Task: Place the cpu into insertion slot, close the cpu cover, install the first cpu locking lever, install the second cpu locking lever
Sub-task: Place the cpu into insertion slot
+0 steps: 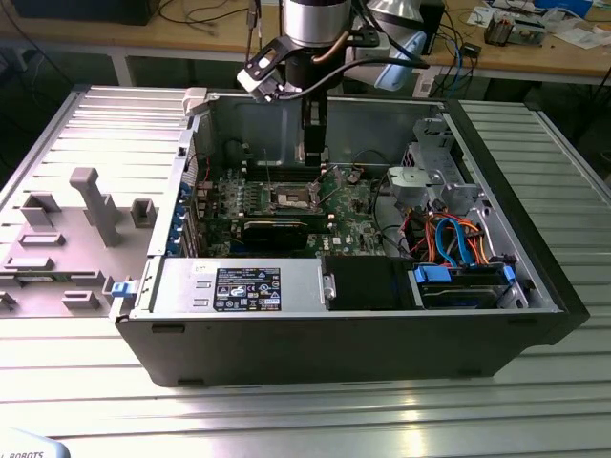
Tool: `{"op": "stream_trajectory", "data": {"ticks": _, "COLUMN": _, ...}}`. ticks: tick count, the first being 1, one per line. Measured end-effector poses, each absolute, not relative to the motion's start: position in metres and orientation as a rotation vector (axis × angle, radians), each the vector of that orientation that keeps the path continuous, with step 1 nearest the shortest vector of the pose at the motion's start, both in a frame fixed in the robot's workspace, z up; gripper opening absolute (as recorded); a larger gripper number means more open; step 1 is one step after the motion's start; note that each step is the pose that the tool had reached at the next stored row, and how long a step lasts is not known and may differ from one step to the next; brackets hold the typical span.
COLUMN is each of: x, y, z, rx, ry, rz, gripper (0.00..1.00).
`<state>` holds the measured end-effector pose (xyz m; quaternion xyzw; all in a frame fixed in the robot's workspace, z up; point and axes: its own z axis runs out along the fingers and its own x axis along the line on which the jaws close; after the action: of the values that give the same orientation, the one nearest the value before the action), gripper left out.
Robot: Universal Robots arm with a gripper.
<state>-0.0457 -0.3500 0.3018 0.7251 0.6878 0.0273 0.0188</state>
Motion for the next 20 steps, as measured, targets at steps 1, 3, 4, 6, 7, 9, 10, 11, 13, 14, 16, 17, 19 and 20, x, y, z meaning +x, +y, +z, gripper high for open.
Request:
{"op": "stream_trajectory", "data": {"ticks": 1, "x": -0.0458, "y": -0.3500, "z": 0.3003, "rx": 2.238, "ry": 2.150, "rz": 0.085, "gripper": 0.54}}
{"op": "stream_trajectory", "data": {"ticks": 3, "x": -0.0458, "y": -0.3500, "z": 0.3000, "rx": 2.235, "ry": 2.153, "rz": 0.085, "gripper": 0.54}}
{"op": "stream_trajectory", "data": {"ticks": 4, "x": -0.0458, "y": -0.3500, "z": 0.3000, "rx": 2.235, "ry": 2.153, "rz": 0.085, "gripper": 0.54}}
{"op": "stream_trajectory", "data": {"ticks": 6, "x": -0.0458, "y": -0.3500, "z": 0.2999, "rx": 2.233, "ry": 2.155, "rz": 0.085, "gripper": 0.54}}
{"op": "stream_trajectory", "data": {"ticks": 7, "x": -0.0458, "y": -0.3500, "z": 0.2999, "rx": 2.231, "ry": 2.157, "rz": 0.085, "gripper": 0.54}}
{"op": "stream_trajectory", "data": {"ticks": 9, "x": -0.0458, "y": -0.3500, "z": 0.2999, "rx": 2.231, "ry": 2.158, "rz": 0.085, "gripper": 0.54}}
{"op": "stream_trajectory", "data": {"ticks": 10, "x": -0.0458, "y": -0.3500, "z": 0.2999, "rx": 2.231, "ry": 2.158, "rz": 0.086, "gripper": 0.54}}
{"op": "stream_trajectory", "data": {"ticks": 11, "x": -0.0458, "y": -0.3500, "z": 0.2999, "rx": 2.231, "ry": 2.158, "rz": 0.086, "gripper": 0.54}}
{"op": "stream_trajectory", "data": {"ticks": 13, "x": -0.0458, "y": -0.3500, "z": 0.2999, "rx": 2.231, "ry": 2.158, "rz": 0.086, "gripper": 0.54}}
{"op": "stream_trajectory", "data": {"ticks": 14, "x": -0.0458, "y": -0.3500, "z": 0.2999, "rx": 2.231, "ry": 2.158, "rz": 0.086, "gripper": 0.54}}
{"op": "stream_trajectory", "data": {"ticks": 16, "x": -0.0458, "y": -0.3500, "z": 0.2999, "rx": 2.231, "ry": 2.158, "rz": 0.086, "gripper": 0.54}}
{"op": "stream_trajectory", "data": {"ticks": 17, "x": -0.0458, "y": -0.3500, "z": 0.2999, "rx": 2.231, "ry": 2.158, "rz": 0.086, "gripper": 0.54}}
{"op": "stream_trajectory", "data": {"ticks": 19, "x": -0.0463, "y": -0.3501, "z": 0.2996, "rx": 2.228, "ry": 2.161, "rz": 0.086, "gripper": 0.54}}
{"op": "stream_trajectory", "data": {"ticks": 20, "x": -0.0474, "y": -0.3500, "z": 0.2986, "rx": 2.222, "ry": 2.167, "rz": 0.087, "gripper": 0.54}}
